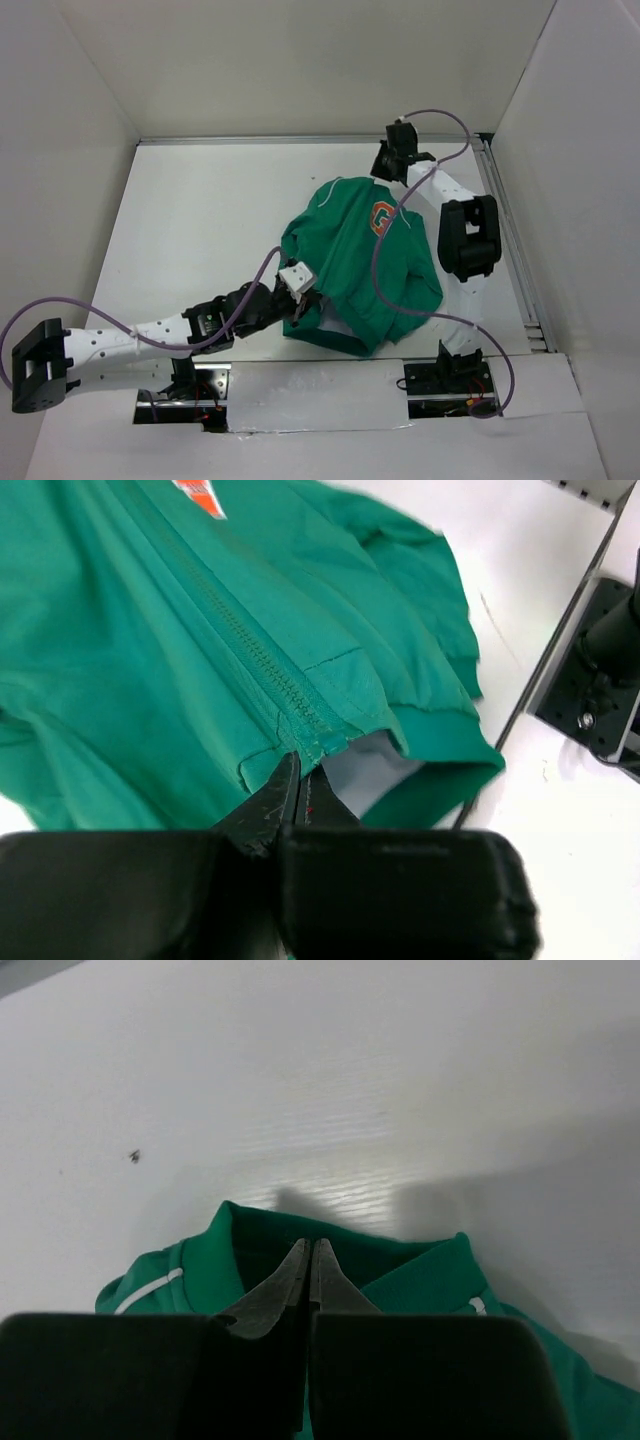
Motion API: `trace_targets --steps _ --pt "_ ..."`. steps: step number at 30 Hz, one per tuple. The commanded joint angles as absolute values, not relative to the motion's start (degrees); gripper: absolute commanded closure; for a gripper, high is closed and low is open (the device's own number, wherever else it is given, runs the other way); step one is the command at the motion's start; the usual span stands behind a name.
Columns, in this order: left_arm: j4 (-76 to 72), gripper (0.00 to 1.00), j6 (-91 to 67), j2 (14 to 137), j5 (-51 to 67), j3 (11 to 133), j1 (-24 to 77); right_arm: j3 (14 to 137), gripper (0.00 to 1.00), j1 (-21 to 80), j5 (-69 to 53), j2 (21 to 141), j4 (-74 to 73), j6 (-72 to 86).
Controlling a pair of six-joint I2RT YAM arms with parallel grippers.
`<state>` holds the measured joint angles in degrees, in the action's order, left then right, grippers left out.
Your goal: Zip up the jacket
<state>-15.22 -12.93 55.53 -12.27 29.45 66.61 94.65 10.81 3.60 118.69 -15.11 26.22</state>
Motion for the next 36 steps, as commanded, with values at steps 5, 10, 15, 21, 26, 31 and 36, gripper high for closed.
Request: trace_targets --steps 5,10,15,21,26,31,36 --pt "-5.38 0.01 -26.80 59.32 -3.74 30.93 69.61 114.88 0.67 6.77 0.36 122.88 -10.26 19.25" --pt "-0.27 0.01 -28.03 62.13 -7.39 39.01 62.69 98.11 0.00 5.28 -5.36 110.25 -9.67 19.77" --pt "8.17 0.01 -28.75 71.87 2.24 52.87 39.53 89.91 0.00 -1.65 -7.46 105.29 -16.76 20.74" --pt "13.62 0.01 -21.73 96.30 9.58 77.58 25.14 93.68 0.00 -3.69 -8.88 112.39 -27.21 16.44" --pt "17.38 0.01 -13.46 113.09 12.75 95.66 21.46 95.72 0.05 -3.78 -4.05 116.98 -31.90 15.29" --pt "21.35 0.06 -9.24 125.92 15.89 108.61 19.69 97.37 0.10 -3.43 -4.93 120.49 -34.45 14.59" --pt "20.84 0.16 -7.65 131.65 13.10 111.09 21.97 100.63 0.16 -3.34 -4.74 124.63 -37.26 15.29"
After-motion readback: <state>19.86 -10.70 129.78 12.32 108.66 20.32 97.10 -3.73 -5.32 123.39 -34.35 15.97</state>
